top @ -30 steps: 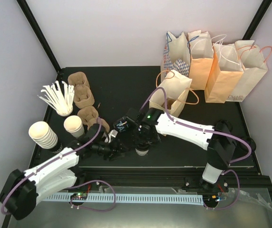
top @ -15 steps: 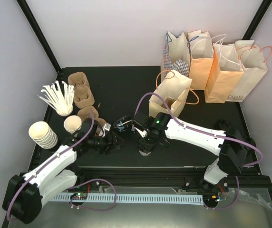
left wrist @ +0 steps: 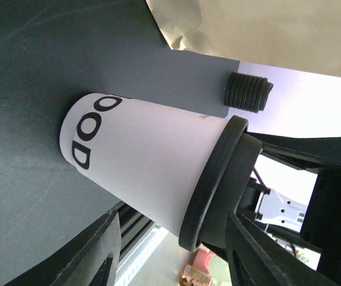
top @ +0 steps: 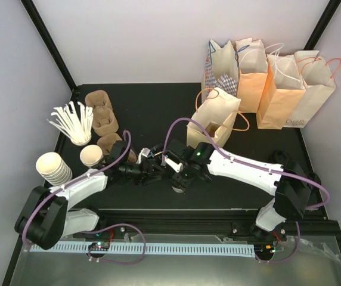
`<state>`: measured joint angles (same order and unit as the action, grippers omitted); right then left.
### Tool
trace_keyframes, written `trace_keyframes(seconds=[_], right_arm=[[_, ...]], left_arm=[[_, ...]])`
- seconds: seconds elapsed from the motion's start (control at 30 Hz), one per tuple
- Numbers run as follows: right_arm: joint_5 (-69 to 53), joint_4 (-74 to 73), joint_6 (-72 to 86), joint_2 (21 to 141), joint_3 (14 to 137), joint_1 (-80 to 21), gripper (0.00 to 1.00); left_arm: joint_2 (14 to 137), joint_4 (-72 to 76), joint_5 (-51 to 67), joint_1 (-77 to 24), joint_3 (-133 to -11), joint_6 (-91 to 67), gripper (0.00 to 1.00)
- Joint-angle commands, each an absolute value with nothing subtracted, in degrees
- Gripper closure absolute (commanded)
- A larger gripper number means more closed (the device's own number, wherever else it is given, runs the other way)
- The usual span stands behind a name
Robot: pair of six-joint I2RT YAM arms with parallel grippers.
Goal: Pack the takeout coffee
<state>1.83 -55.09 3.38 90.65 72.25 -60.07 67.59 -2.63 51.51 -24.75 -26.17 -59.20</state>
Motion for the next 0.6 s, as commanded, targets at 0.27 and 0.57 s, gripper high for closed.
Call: trace_keyframes(seconds=[0.27,0.57], right_arm=[[4.64,-50.54,-0.3,91.41,68.82,-59.67,0.58],[2.94,-49.42,-0.03,90.87,67.92,-59.68,0.58]], left_arm=[[74.91,5.13,53.56,-28.47,-30.58,-58.75,0.58],[78.02,1.77,50.99,-28.45,-30.25,-56.37,0.73]])
